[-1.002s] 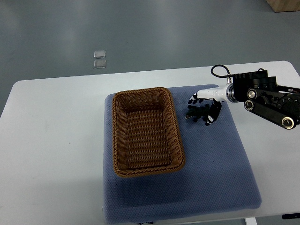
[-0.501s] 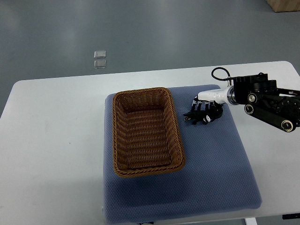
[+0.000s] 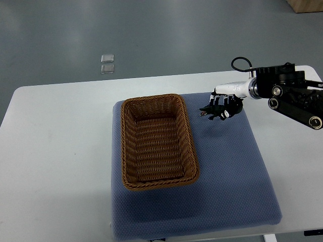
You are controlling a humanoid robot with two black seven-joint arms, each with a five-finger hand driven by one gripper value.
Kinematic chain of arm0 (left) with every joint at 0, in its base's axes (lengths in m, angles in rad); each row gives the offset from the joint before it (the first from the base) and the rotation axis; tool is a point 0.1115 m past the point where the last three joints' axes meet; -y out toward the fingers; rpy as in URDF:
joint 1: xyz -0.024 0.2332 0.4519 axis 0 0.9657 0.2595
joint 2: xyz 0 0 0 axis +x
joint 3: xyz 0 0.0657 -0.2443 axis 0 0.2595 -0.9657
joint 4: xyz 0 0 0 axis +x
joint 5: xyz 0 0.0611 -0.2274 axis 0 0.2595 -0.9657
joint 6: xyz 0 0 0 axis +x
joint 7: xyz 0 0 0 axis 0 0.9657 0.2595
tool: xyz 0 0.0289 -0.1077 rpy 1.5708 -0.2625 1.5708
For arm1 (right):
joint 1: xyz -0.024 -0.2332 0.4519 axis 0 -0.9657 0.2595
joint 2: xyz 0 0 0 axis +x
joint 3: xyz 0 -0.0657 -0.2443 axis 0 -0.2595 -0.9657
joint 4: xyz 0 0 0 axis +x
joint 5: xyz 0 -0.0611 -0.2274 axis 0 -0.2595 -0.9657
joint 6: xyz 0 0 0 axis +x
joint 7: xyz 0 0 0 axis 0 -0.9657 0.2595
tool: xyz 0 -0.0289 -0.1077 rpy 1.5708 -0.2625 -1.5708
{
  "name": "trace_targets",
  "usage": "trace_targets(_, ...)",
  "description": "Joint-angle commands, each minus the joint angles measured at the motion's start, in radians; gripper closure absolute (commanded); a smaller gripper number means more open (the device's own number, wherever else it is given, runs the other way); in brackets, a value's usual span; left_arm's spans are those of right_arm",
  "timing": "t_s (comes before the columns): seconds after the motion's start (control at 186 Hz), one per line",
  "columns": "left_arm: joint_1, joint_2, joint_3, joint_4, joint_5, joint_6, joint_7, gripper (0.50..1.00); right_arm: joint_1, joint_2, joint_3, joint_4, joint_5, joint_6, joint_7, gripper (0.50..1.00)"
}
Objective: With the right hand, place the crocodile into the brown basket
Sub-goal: 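Carry the crocodile with the right hand over the wicker basket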
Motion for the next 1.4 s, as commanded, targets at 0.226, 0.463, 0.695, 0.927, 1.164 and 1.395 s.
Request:
trace_targets(0.226, 0.0, 0.0, 0.0, -0.005, 0.0, 0.0, -0.001, 0.5, 0.103, -0.05, 0.012, 0.039, 0.009, 0.048, 0.0, 1.0)
trace_targets(0.463, 0.0, 0.0, 0.0, -0.008, 0.0, 0.0, 0.0, 0.5, 0.176, -0.049, 0.018, 0.115, 0.025, 0.06, 0.001, 1.0)
trace_targets(0.695, 0.0, 0.0, 0.0, -0.009, 0.0, 0.0, 0.0, 0.5, 0.176, 0.062, 0.018, 0.135, 0.069, 0.034, 0.024, 1.0)
trace_targets(0.927, 0.0, 0.0, 0.0, -0.009, 0.0, 0.0, 0.0, 0.5, 0.147, 0.212, 0.01, 0.117, 0.066, -0.026, 0.024, 1.0)
trace_targets(1.164, -0.003, 0.0, 0.0, -0.009, 0.0, 0.0, 0.0, 0.5, 0.064, 0.286, 0.009, 0.102, 0.066, -0.076, 0.064, 1.0)
trace_targets(1.395, -0.003, 0.0, 0.0, -0.009, 0.0, 0.0, 0.0, 0.5, 0.026, 0.298, 0.003, 0.094, 0.061, -0.084, 0.064, 1.0)
